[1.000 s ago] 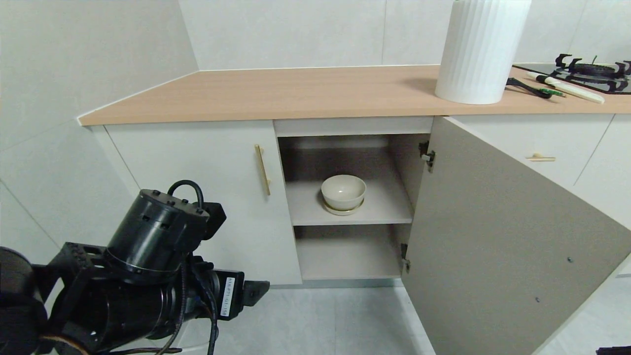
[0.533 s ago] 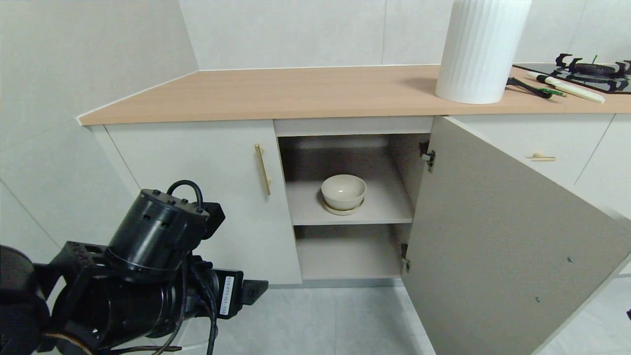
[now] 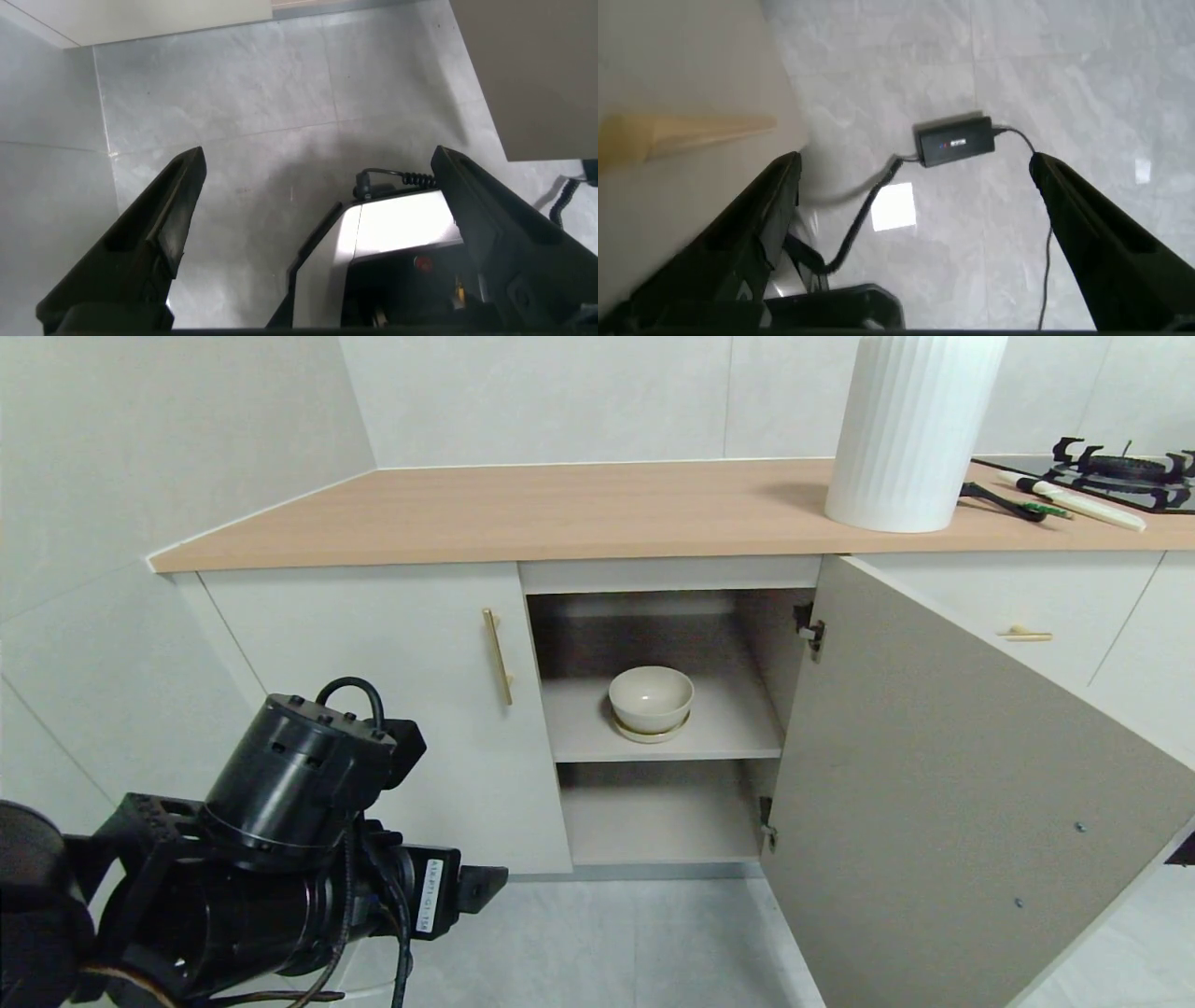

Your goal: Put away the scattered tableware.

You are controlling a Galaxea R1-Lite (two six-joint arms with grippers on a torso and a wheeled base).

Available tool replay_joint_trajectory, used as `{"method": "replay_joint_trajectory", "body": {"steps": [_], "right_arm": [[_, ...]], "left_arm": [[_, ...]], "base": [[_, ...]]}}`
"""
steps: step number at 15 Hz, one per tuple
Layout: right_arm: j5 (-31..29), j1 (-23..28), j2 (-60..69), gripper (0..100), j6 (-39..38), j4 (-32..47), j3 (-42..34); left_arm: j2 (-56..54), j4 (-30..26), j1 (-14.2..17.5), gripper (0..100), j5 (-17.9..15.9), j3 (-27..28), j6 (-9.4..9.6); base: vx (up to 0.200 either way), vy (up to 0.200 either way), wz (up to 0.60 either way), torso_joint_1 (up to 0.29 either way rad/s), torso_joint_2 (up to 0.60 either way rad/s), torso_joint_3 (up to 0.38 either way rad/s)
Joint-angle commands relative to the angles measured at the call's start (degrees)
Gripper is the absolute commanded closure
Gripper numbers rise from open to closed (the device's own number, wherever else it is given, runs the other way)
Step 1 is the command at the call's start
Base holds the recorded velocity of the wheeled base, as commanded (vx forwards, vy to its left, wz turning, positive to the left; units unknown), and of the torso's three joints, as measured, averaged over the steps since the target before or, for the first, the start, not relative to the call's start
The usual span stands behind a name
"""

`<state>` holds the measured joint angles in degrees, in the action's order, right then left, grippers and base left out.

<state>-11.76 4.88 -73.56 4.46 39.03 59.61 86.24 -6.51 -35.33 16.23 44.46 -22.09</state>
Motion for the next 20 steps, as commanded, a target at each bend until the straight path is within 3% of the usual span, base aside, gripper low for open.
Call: {"method": "replay_joint_trajectory", "body": {"steps": [1,6,12,17,20], "right_arm": [[0.5,0.2,-2.8,0,-0.7,-2.0,-0.6],[2.9,-1.1,-4.2,0,-1.9,-15.4,-6.1],[4.7,-8.8,-4.0,0,-6.6,-16.0,-7.1],[7.3,-19.3,-4.5,0,-14.7,-16.1,-7.4],[7.8,-23.0,-5.2,0,-18.0,-17.9,-7.7]], "left_arm": [[0.1,0.0,0.0,0,0.0,0.0,0.03],[0.0,0.0,0.0,0,0.0,0.0,0.03],[0.0,-0.1,0.0,0,0.0,0.0,0.03],[0.0,0.0,0.0,0,0.0,0.0,0.03],[0.0,0.0,0.0,0,0.0,0.1,0.03]], "base": [[0.0,0.0,0.0,0.0,0.0,0.0],[0.0,0.0,0.0,0.0,0.0,0.0],[0.0,0.0,0.0,0.0,0.0,0.0],[0.0,0.0,0.0,0.0,0.0,0.0],[0.0,0.0,0.0,0.0,0.0,0.0]]}}
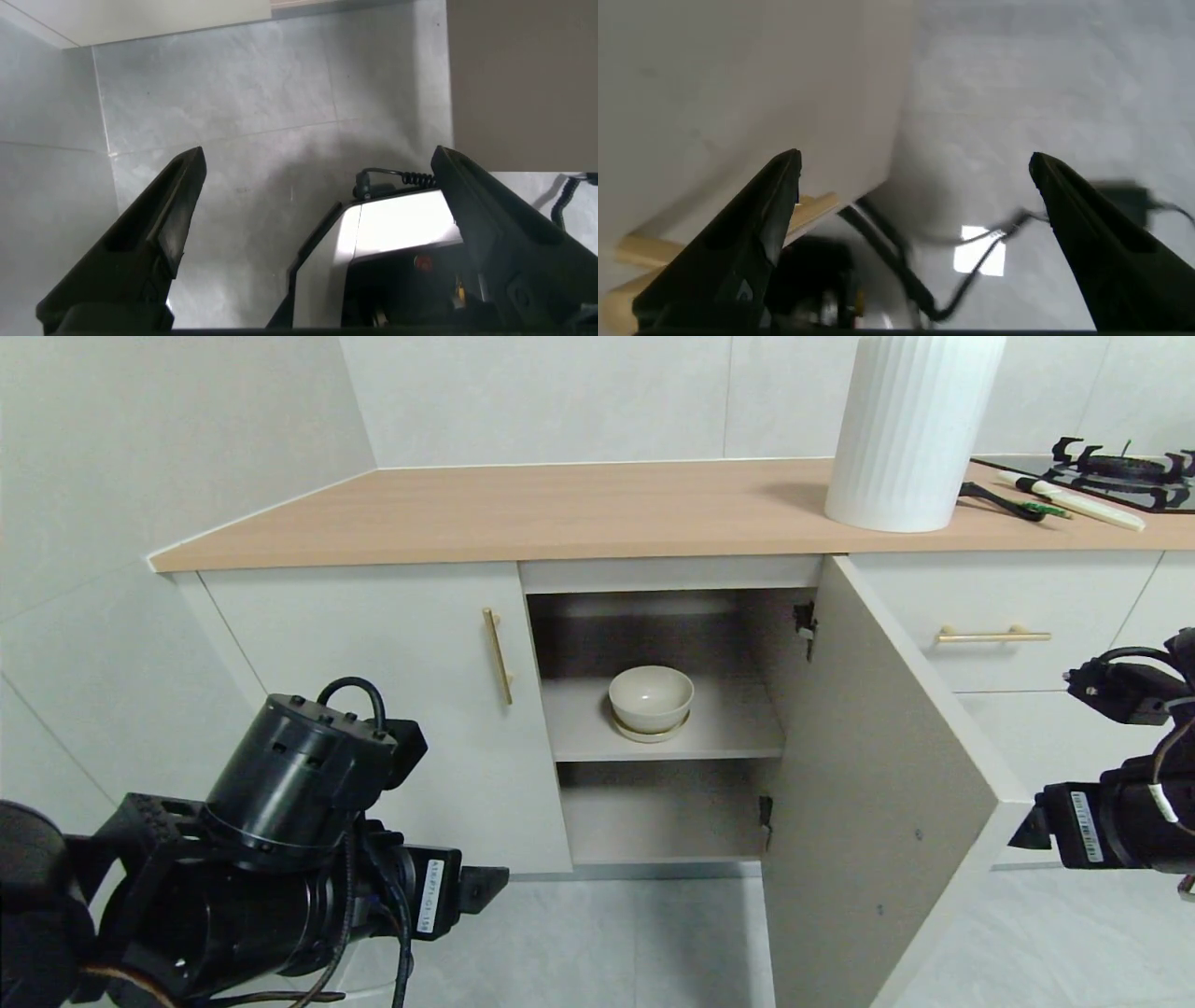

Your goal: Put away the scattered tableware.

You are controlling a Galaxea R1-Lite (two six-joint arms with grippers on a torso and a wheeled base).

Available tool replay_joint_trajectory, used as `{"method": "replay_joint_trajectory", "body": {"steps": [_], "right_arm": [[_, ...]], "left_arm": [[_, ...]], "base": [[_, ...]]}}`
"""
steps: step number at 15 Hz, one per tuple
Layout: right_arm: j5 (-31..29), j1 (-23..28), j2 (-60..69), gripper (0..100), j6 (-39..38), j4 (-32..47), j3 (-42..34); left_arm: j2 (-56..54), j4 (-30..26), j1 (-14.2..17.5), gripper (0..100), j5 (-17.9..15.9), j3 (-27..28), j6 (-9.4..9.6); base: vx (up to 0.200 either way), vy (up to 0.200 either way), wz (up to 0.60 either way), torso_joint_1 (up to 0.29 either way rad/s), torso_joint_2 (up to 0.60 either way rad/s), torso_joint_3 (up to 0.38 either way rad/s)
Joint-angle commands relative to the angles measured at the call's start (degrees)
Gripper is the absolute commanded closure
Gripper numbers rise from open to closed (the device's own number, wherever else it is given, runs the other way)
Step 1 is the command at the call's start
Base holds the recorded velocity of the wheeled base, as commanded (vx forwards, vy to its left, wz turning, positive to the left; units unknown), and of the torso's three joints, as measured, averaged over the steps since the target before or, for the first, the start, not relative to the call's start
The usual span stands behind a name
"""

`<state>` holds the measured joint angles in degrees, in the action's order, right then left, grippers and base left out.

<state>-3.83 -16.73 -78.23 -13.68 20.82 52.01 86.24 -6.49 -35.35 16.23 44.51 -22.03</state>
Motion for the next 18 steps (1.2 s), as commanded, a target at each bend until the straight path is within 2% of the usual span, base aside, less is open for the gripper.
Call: {"method": "replay_joint_trajectory", "body": {"steps": [1,5,9,14,18], "right_arm": [[0.8,-3.1,-1.1,0,-1.8,-3.2,-1.5],[1.6,-6.8,-3.9,0,-5.1,-14.2,-6.0],[4.1,-7.2,-6.7,0,-6.7,-24.4,-9.7],[9.2,-7.4,-10.5,0,-8.8,-30.9,-10.3],[10.0,-9.1,-15.3,0,-8.6,-37.5,-10.1]], "left_arm": [[0.0,0.0,0.0,0,0.0,0.1,-0.03],[0.0,0.0,0.0,0,0.0,0.1,-0.03],[-0.2,-0.1,0.0,0,0.0,0.1,-0.03],[-2.4,-0.1,0.1,0,-0.1,0.8,-0.03],[-4.0,0.0,0.1,0,-0.1,0.9,0.06]], "base": [[0.0,0.0,0.0,0.0,0.0,0.0],[0.0,0.0,0.0,0.0,0.0,0.0],[0.0,0.0,0.0,0.0,0.0,0.0],[0.0,0.0,0.0,0.0,0.0,0.0],[0.0,0.0,0.0,0.0,0.0,0.0]]}}
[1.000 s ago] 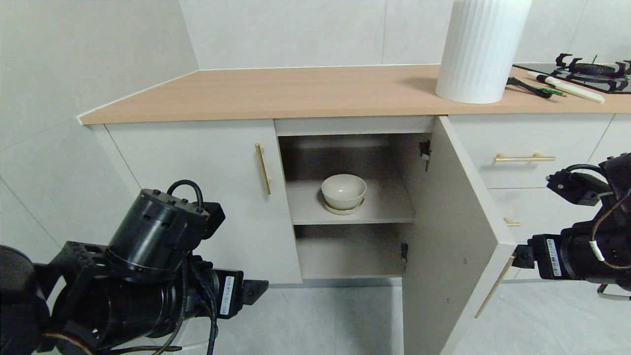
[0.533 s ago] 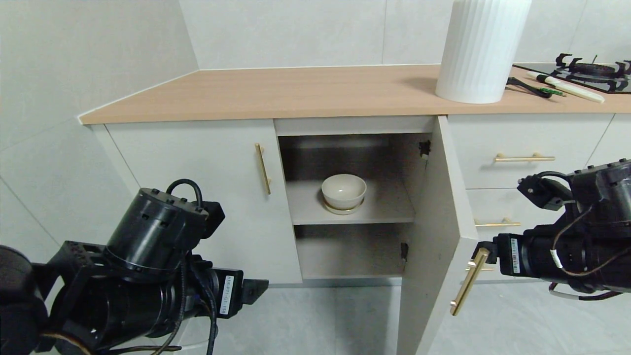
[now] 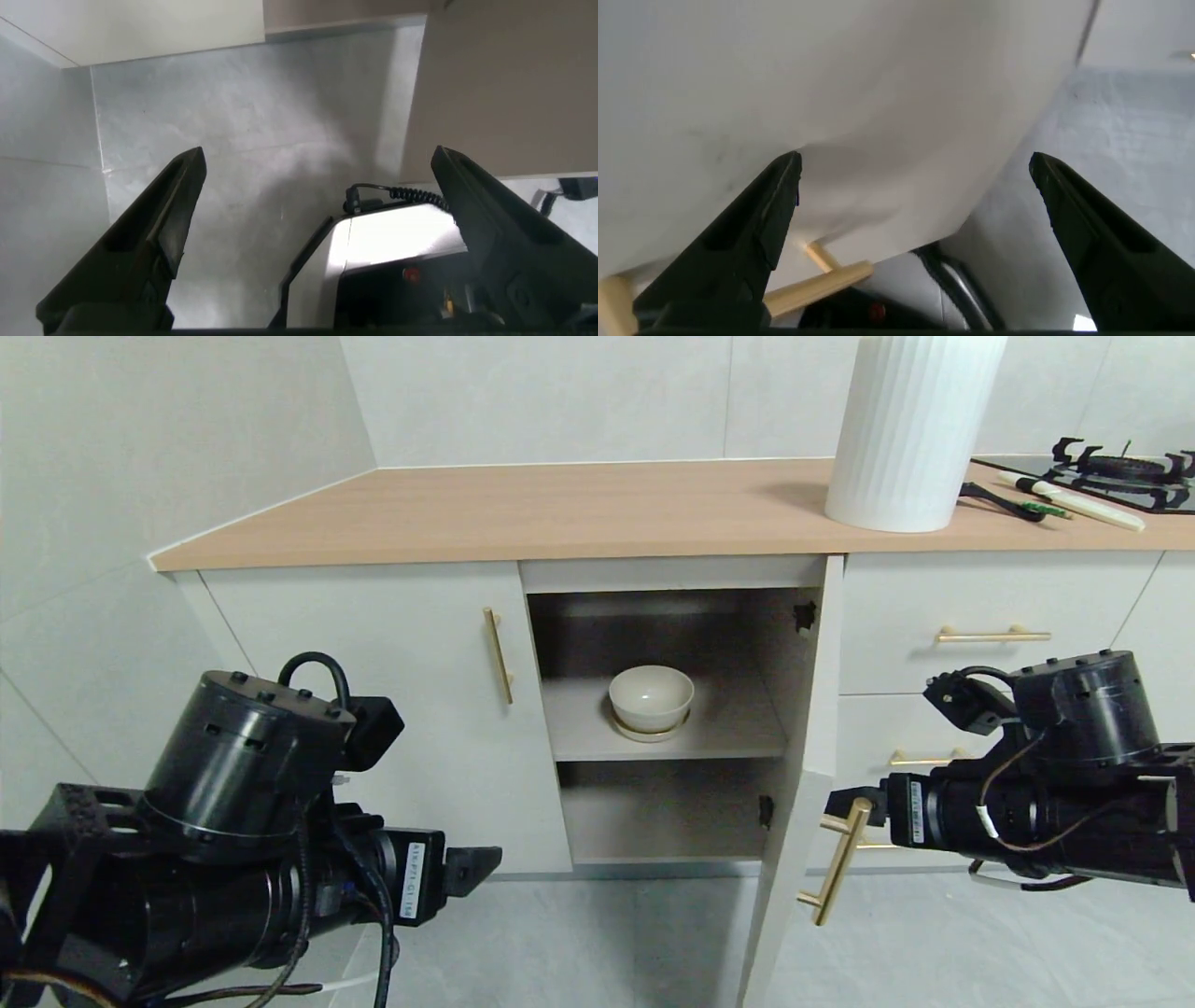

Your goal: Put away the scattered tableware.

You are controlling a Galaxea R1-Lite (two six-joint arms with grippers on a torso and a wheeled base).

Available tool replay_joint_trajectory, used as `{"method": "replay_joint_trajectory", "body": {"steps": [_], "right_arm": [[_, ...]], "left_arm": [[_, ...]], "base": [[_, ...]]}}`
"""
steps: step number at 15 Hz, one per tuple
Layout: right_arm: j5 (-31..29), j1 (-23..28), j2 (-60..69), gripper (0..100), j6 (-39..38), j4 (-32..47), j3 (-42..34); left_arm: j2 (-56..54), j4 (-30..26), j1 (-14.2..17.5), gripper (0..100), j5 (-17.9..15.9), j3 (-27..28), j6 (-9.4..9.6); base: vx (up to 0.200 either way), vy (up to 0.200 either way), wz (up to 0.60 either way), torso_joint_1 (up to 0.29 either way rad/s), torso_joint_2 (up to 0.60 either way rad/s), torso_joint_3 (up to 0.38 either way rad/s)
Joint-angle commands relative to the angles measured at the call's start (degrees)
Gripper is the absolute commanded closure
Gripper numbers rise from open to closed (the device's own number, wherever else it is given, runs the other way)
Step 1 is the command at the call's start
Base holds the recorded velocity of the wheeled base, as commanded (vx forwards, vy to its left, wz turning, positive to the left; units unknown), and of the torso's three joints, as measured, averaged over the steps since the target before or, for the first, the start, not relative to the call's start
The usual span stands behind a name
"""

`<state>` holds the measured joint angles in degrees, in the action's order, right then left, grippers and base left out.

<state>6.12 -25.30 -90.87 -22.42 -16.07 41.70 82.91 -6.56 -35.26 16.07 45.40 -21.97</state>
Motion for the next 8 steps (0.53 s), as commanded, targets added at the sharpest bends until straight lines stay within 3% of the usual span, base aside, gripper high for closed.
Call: {"method": "replay_joint_trajectory", "body": {"steps": [1,4,8], "right_arm": [[0.0,-1.4,-4.2,0,0.3,-2.4,0.8],[0.0,-1.5,-8.7,0,0.9,-3.7,5.1],[-0.1,-1.9,-10.8,0,0.8,-4.9,5.4]], "left_arm": [[-0.6,0.1,0.0,0,0.0,0.0,-0.01],[-0.9,0.1,0.3,0,0.1,0.3,-0.09],[0.9,0.1,0.8,0,0.1,0.2,-0.18]], "base": [[0.0,0.0,0.0,0.0,0.0,0.0],[0.0,0.0,0.0,0.0,0.0,0.0],[0.0,0.0,0.0,0.0,0.0,0.0]]}}
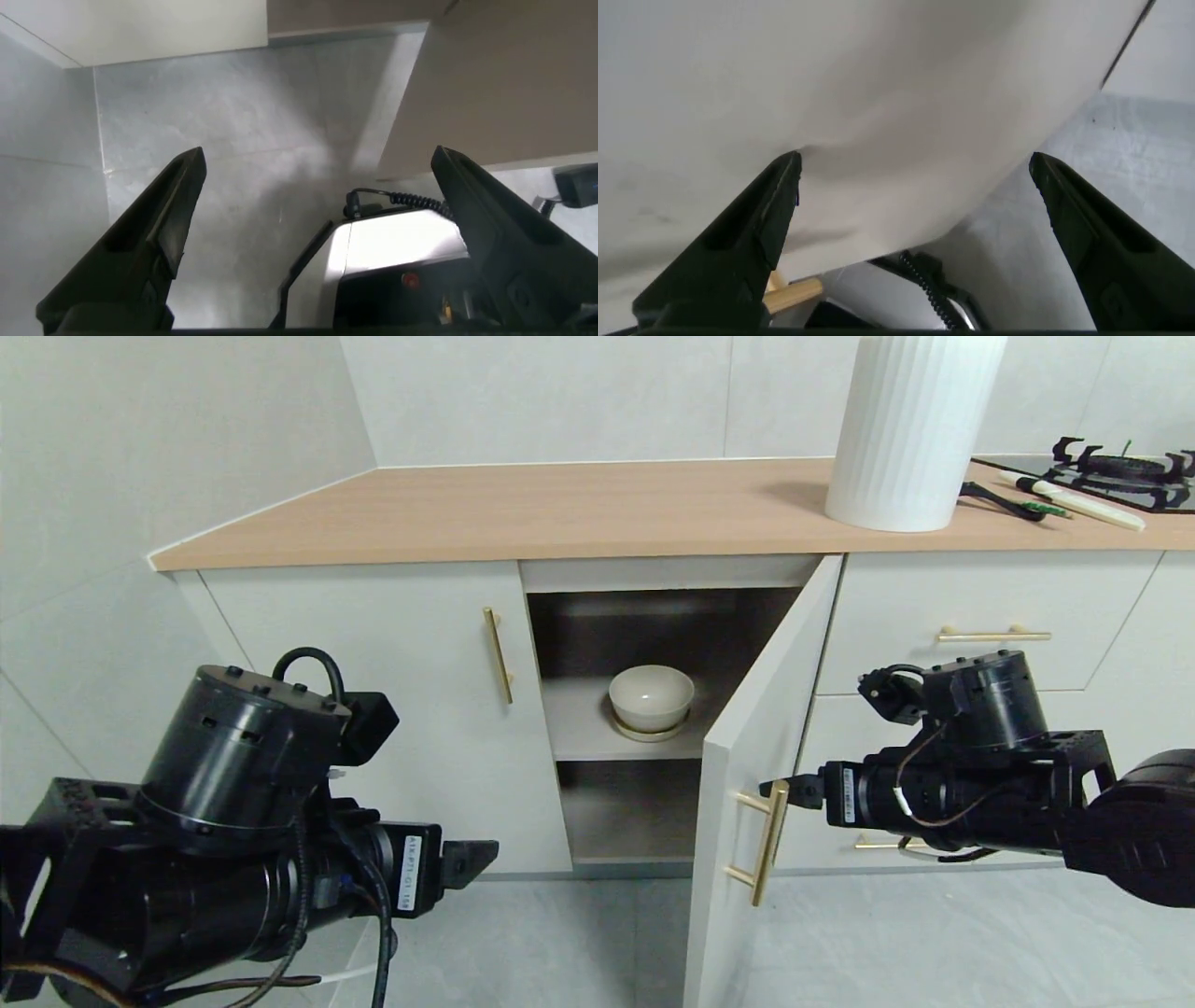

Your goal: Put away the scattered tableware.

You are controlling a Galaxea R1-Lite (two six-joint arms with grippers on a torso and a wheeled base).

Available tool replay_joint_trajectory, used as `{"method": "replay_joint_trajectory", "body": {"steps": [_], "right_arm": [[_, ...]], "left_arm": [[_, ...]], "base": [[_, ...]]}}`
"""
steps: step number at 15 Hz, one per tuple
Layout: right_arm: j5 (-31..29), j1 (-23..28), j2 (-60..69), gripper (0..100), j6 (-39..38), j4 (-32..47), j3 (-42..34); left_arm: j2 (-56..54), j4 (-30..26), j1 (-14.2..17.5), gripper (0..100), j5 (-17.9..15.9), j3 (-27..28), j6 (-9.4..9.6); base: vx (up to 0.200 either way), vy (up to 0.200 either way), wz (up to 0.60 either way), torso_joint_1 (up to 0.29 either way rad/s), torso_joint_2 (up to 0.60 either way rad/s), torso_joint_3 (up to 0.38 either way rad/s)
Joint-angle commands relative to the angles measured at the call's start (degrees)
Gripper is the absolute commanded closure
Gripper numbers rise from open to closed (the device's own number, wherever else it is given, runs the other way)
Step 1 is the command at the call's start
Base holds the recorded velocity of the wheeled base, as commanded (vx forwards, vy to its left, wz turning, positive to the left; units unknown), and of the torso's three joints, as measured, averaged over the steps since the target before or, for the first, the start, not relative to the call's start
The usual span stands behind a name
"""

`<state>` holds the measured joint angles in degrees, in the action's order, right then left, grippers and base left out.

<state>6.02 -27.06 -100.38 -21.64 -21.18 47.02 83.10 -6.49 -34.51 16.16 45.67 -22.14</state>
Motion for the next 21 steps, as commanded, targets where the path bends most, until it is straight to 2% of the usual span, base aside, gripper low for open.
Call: {"method": "replay_joint_trajectory", "body": {"steps": [1,7,12,15,21], "right_arm": [[-0.2,0.0,-2.2,0,-0.2,-1.2,0.0],[-0.3,-0.1,-3.6,0,-0.8,-4.0,0.1],[-0.6,-1.2,-6.4,0,-3.5,-7.9,0.1],[-1.4,-1.3,-7.4,0,-4.3,-10.0,0.2],[-8.4,-1.9,-13.7,0,-7.5,-20.6,2.0]], "left_arm": [[1.4,0.0,0.1,0,0.2,-0.1,-0.1],[1.7,0.0,0.3,0,0.3,0.0,-0.1],[1.8,-0.1,0.6,0,0.3,0.0,-0.01],[1.7,-0.1,0.7,0,0.3,0.0,-0.01],[1.9,-0.1,0.8,0,0.3,-0.1,-0.01]], "base": [[0.0,0.0,0.0,0.0,0.0,0.0],[0.0,0.0,0.0,0.0,0.0,0.0],[0.2,0.0,0.0,0.0,0.0,0.006],[0.0,0.0,0.0,0.0,0.0,0.0],[0.0,0.0,0.0,0.0,0.0,0.0]]}}
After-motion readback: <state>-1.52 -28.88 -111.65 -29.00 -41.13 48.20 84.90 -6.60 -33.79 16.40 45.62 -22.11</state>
